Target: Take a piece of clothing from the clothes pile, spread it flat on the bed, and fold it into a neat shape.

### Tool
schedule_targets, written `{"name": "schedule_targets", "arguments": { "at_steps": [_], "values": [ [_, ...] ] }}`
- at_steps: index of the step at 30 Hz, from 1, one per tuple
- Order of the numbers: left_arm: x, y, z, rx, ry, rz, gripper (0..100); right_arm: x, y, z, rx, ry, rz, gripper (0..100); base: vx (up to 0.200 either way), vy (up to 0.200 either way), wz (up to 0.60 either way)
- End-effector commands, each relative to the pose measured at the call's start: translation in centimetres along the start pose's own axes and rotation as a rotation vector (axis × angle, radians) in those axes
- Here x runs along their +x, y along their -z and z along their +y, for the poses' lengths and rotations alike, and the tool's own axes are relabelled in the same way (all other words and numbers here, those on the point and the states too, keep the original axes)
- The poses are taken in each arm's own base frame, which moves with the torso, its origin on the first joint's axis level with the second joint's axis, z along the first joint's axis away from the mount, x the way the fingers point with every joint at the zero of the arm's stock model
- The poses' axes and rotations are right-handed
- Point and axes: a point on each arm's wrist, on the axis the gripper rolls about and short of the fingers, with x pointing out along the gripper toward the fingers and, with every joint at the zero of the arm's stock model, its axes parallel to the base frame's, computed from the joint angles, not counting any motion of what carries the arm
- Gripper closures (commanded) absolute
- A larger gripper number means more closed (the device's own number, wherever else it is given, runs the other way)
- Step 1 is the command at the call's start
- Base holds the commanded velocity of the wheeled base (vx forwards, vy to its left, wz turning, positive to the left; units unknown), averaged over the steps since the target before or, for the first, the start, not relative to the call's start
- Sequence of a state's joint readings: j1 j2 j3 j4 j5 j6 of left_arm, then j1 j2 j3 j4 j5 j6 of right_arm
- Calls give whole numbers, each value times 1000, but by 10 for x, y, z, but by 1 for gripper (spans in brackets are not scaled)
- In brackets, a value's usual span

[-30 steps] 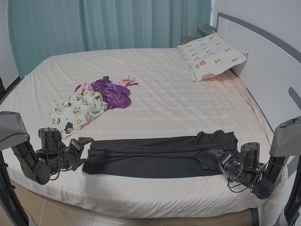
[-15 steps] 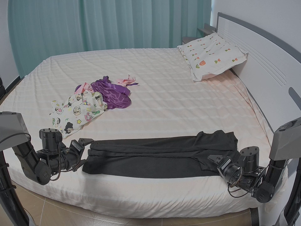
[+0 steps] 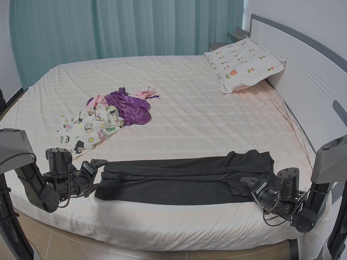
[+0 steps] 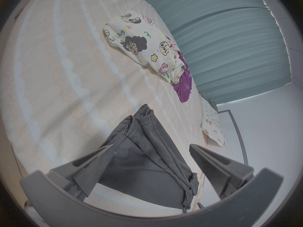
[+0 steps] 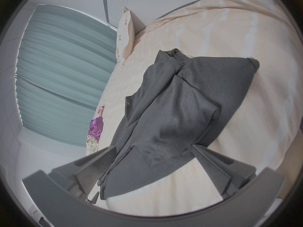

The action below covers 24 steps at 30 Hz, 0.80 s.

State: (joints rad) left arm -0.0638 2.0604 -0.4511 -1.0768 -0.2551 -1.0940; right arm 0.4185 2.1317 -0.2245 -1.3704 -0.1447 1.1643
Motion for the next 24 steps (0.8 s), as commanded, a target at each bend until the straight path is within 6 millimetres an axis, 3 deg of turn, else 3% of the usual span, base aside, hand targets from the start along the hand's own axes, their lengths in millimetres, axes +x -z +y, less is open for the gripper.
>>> {"name": "schedule_targets", "arguments": {
  "at_steps": [1,4,5,14,24],
  "values": [
    [-1,-3,0,-6,4,-11,0,8,-2,-3,9,12,-8,0,0,0,0],
    [0,-3,0,-6,2,-10,0,12,-2,-4,10,19,-6,0,0,0,0],
    [-1,-3,0,-6,4,-11,0,13,-2,-5,10,19,-6,100,0,0,0],
    [-2,-13,1,-14,15,-47,0,8,2,-7,-2,36,-1,100,0,0,0],
    [-1,-13,4,-17,13,-46,0,-12,0,-8,-15,36,2,100,0,0,0]
  ]
}}
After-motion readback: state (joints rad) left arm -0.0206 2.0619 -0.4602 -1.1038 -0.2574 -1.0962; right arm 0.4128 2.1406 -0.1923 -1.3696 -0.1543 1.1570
